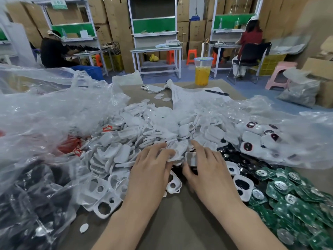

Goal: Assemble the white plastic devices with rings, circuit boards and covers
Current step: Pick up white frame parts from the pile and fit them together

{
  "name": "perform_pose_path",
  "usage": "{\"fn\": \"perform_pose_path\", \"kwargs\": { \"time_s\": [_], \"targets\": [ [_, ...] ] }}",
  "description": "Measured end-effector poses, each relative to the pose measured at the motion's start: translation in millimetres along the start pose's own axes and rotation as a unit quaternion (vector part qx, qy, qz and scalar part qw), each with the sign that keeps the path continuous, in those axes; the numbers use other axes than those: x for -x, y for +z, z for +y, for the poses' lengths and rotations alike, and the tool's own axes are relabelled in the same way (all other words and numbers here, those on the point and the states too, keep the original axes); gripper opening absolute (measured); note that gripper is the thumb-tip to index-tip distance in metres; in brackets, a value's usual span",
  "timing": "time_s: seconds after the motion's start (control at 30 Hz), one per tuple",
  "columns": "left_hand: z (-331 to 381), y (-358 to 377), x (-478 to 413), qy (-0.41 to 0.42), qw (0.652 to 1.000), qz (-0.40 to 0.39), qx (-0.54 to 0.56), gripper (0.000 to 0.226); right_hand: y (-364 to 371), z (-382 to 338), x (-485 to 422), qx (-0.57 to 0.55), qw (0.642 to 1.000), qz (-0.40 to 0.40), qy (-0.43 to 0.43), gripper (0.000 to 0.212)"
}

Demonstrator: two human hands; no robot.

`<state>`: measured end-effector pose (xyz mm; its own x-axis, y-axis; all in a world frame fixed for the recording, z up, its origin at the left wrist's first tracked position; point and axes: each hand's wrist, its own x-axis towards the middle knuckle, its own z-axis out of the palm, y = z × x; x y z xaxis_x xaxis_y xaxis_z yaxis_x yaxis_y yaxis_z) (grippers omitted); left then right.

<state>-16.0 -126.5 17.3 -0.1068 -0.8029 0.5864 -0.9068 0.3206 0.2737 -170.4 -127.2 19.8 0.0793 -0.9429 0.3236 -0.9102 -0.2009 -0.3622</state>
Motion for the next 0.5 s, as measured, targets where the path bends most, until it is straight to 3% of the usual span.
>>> {"fn": "perform_pose_path", "kwargs": {
  "time_s": [0.2,0.33,0.5],
  "targets": [
    [-3,0,-1,-0.036,0.999,0.007,-0.004,0.027,-5,0,1,-0.026,1.000,-0.006,-0.008,0.062],
    [-3,-1,1,-0.050,0.999,0.003,0.013,0.026,-13,-9,5,-0.058,0.997,0.029,-0.045,0.040],
    [-4,0,1,-0.066,0.998,-0.006,0.024,0.029,-5,-8,11,0.036,0.987,-0.104,-0.120,0.057]
  ]
}}
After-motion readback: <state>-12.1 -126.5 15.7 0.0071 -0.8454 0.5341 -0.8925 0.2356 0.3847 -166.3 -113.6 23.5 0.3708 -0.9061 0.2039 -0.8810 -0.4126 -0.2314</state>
